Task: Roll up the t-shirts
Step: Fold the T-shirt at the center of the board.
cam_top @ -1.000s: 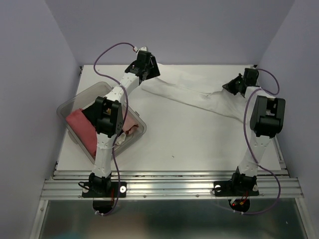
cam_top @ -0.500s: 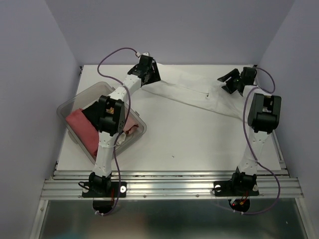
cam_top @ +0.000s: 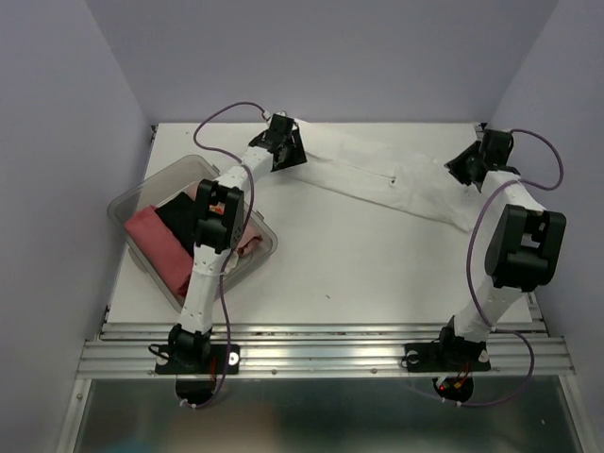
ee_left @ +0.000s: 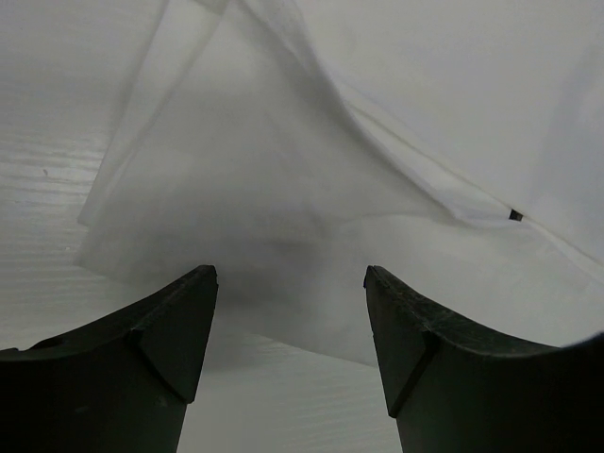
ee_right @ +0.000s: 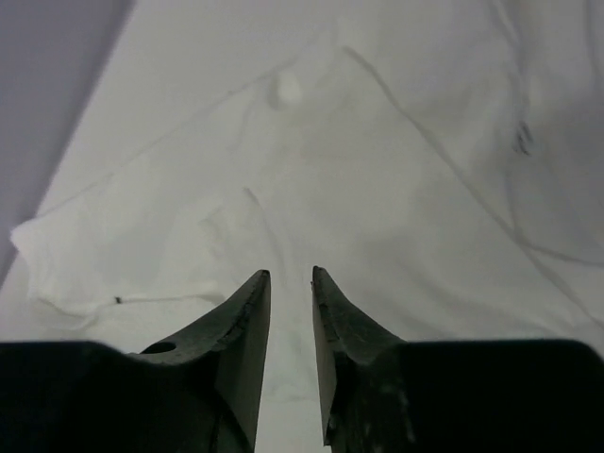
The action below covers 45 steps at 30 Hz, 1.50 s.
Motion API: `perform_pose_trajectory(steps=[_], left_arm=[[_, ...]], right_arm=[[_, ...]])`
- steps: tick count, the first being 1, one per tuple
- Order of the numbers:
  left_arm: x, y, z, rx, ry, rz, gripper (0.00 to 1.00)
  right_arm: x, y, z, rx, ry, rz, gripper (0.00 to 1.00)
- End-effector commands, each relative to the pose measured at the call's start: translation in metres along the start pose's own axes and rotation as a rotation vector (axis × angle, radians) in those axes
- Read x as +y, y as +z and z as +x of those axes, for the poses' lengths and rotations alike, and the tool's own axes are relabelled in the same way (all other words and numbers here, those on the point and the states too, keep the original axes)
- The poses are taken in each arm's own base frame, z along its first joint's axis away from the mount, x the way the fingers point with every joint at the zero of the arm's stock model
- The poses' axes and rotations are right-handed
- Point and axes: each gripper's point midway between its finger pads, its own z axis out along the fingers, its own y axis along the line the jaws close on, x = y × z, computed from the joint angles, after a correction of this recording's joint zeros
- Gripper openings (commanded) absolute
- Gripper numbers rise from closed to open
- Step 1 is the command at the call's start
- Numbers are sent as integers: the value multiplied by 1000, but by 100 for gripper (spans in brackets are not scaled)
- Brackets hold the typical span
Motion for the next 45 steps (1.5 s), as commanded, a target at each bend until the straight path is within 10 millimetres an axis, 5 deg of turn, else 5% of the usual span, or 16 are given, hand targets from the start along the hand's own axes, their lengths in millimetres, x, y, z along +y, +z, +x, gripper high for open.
perform_pose_trajectory(steps=[1, 5, 9, 19, 23, 26, 45], left_arm=[[-15, -5, -21, -49, -24, 40, 75], [-13, 1, -18, -45, -30, 44, 75], [-10, 7, -17, -41, -37, 44, 75], [-15, 3, -27, -68, -50, 77, 75], [-20, 9, -25, -56, -52, 100, 75], [-15, 16, -19, -42, -55, 87, 75], [5, 27, -3, -12, -81, 38, 75]], right_arm=[[-70, -25, 46, 77, -12, 231, 28], [-98, -53, 52, 28, -24, 344, 26], [-120, -77, 32, -48, -9, 403, 46], [-146, -81, 10, -66, -31, 513, 48], [-158, -75, 24, -20, -6, 530, 50], [-172, -71, 37, 26, 80, 529, 61], [-180, -40, 64, 81, 235, 388, 39]])
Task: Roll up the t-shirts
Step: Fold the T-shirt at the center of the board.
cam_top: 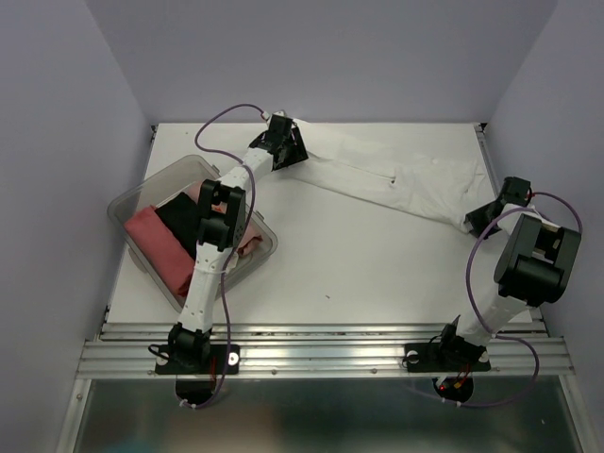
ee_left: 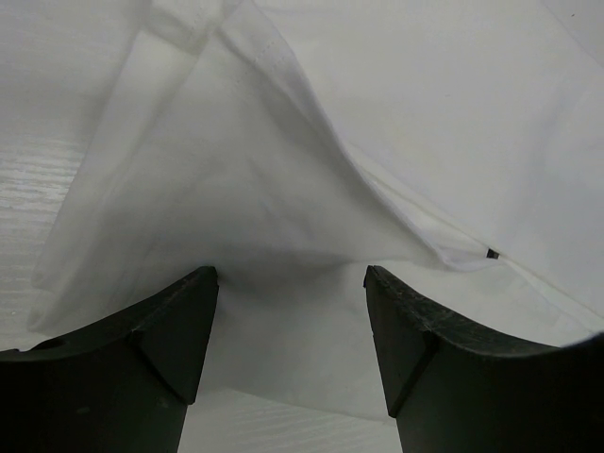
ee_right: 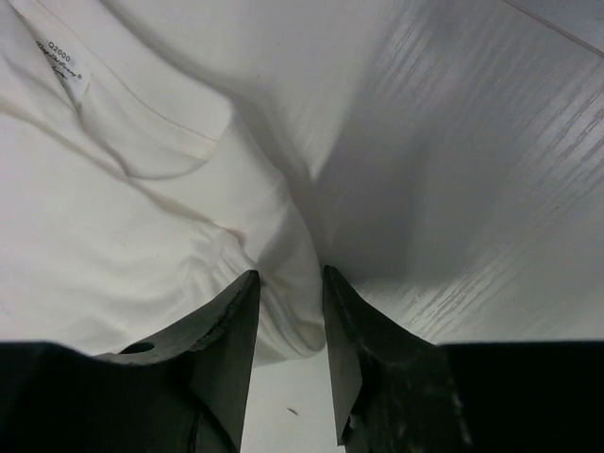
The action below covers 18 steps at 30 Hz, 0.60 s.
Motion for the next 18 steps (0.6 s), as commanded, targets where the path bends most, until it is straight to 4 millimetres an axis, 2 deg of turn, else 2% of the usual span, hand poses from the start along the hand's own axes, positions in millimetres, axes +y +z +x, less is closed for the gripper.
perform_pose_trajectory(steps=[1, 2, 3, 5, 6, 7, 12, 15, 18], left_arm=[[10, -1, -1, 3, -12, -21, 75], [11, -1, -1, 4, -11, -23, 75], [11, -1, -1, 1, -10, -29, 75], [17, -1, -3, -10, -6, -54, 75], [17, -2, -5, -15, -7, -56, 75], [19, -2, -4, -10, -5, -61, 75], [32, -6, -10, -9, 1, -83, 75], [38, -9, -14, -14, 6, -87, 75], [40, -9, -16, -16, 13, -90, 75]], right_arm=[[5, 6, 1, -8, 13, -30, 38], [4, 6, 2, -10, 17, -26, 36], [3, 6, 1, -14, 17, -24, 27], [2, 3, -2, -31, 17, -17, 17], [2, 3, -3, -38, 17, -14, 8], [2, 2, -5, -46, 15, -12, 3], [-1, -11, -30, -139, 23, 9, 1], [-3, -19, -38, -171, 25, 12, 1], [-7, -21, -38, -178, 20, 29, 1]])
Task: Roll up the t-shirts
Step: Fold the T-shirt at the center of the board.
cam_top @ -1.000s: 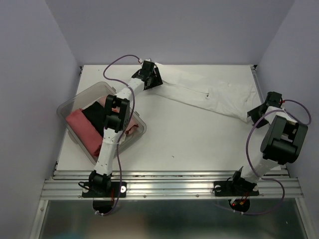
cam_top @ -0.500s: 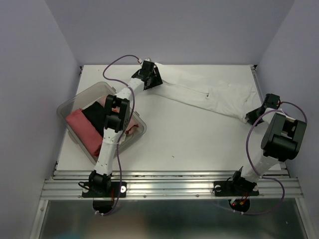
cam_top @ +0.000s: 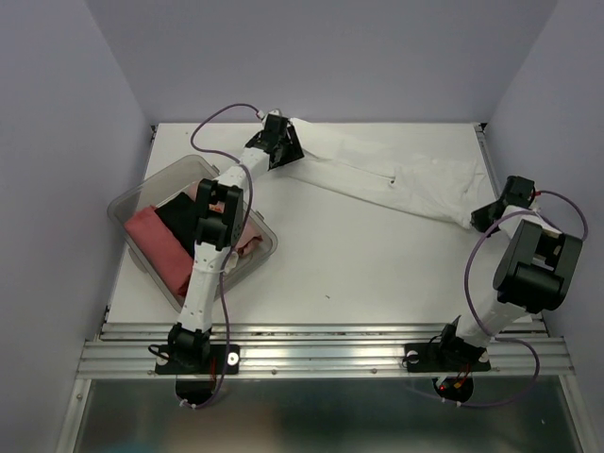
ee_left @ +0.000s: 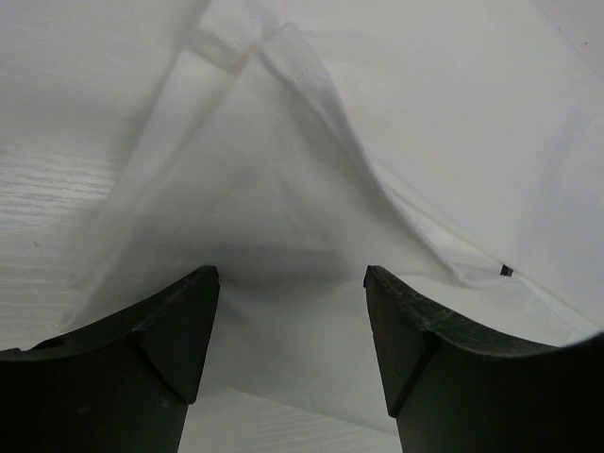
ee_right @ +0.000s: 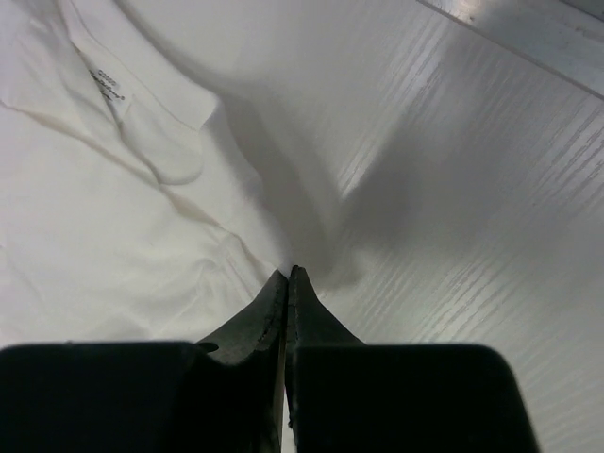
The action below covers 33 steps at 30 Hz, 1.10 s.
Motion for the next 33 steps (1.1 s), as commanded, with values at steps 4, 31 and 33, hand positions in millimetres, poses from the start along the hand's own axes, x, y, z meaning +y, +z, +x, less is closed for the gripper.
perform_pose_trajectory(steps=[4, 31, 33], left_arm=[[27, -11, -5, 15, 28, -75, 75], [1, -35, -26, -13, 57, -19, 75], [4, -30, -20, 3, 56, -27, 75]], right_arm=[[-11, -14, -24, -100, -4, 32, 1], [111, -27, 18, -39, -301, -161, 9], [118, -8, 35, 8, -339, -143, 6]])
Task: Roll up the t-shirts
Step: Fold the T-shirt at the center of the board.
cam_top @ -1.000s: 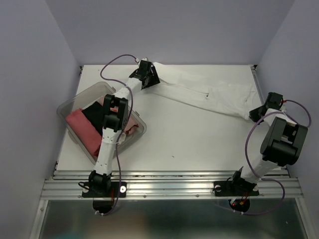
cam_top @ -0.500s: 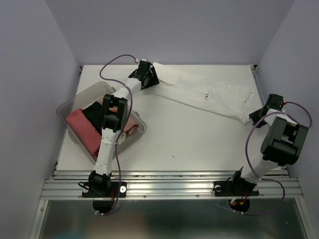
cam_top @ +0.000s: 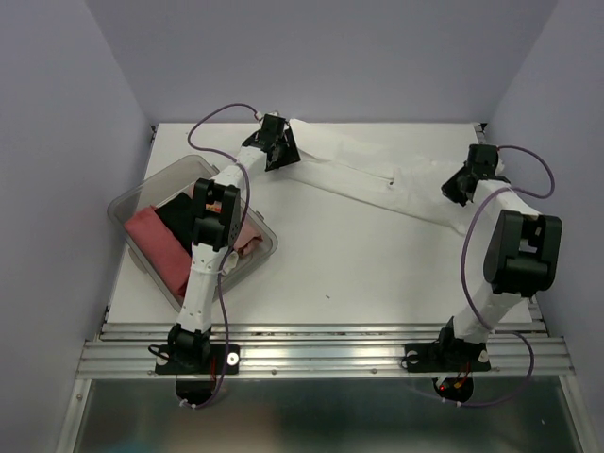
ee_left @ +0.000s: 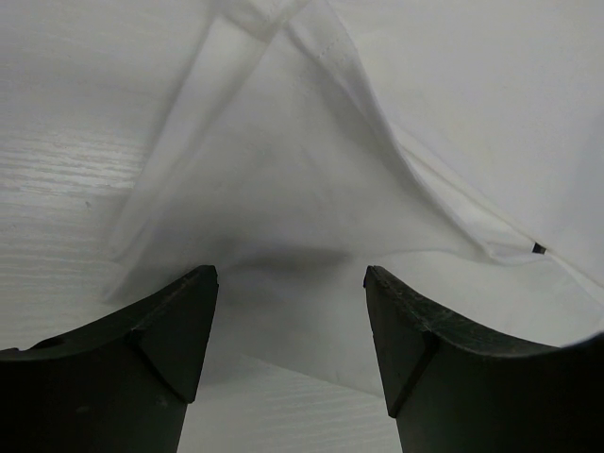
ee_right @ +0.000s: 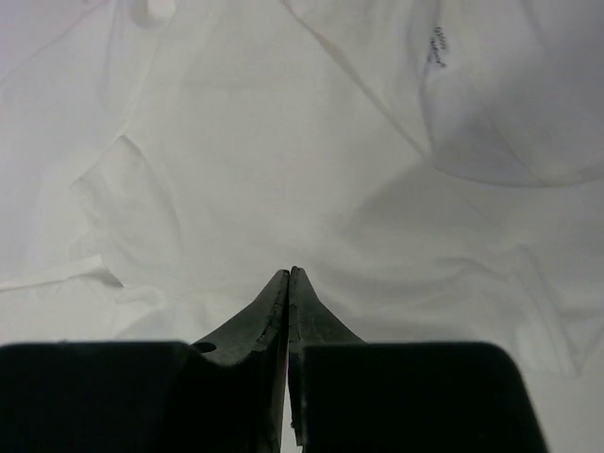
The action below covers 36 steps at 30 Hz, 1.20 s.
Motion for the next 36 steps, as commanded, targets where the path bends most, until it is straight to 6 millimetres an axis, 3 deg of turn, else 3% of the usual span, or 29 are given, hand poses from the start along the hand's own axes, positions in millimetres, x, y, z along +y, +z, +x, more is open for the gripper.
perform_pose_trajectory(steps=[1, 7, 9, 10, 11, 13, 16, 18, 19, 21, 22, 27, 28, 29, 30, 32, 34, 36], left_arm=[[-10, -17, -20, -27, 18, 9, 75], [-12, -16, 5, 23, 52, -13, 75], [-16, -19, 14, 39, 67, -14, 75], [-12, -18, 25, 64, 75, -26, 75], [-17, -23, 29, 69, 86, -23, 75], [-8, -25, 48, 113, 106, -57, 75], [-2, -38, 74, 164, 128, -84, 75], [-5, -53, 79, 169, 127, -77, 75], [1, -57, 100, 211, 138, -88, 75], [-7, -76, 103, 210, 146, -69, 75], [-5, -82, 119, 244, 162, -75, 75], [-28, -134, 112, 224, 230, -20, 75], [-44, -158, 68, 119, 235, -2, 75], [-45, -158, 67, 117, 235, -1, 75], [-47, -157, 52, 83, 224, -6, 75], [-44, -151, 41, 77, 205, -14, 75], [-35, -136, 31, 79, 168, -32, 75], [-31, -124, 30, 86, 142, -33, 74]], right_arm=[[21, 24, 0, 31, -56, 6, 5], [9, 70, 16, 97, -82, 110, 5], [6, 79, 12, 96, -96, 147, 6], [-2, 89, 21, 123, -107, 178, 6], [2, 93, 12, 103, -116, 183, 6], [-5, 107, 15, 111, -137, 214, 6], [7, 122, -2, 73, -153, 205, 6], [13, 142, 1, 92, -195, 174, 7], [29, 147, -15, 59, -203, 133, 7], [34, 159, -14, 78, -230, 116, 7], [50, 155, -22, 61, -241, 77, 7], [100, 116, -43, 15, -265, -87, 16], [134, 71, -51, -25, -265, -187, 22], [135, 70, -51, -26, -265, -188, 22], [130, 67, -42, -1, -246, -191, 22], [150, 44, -29, 14, -235, -266, 22], [151, 36, -1, 71, -238, -295, 22], [173, 18, 23, 95, -253, -365, 19]])
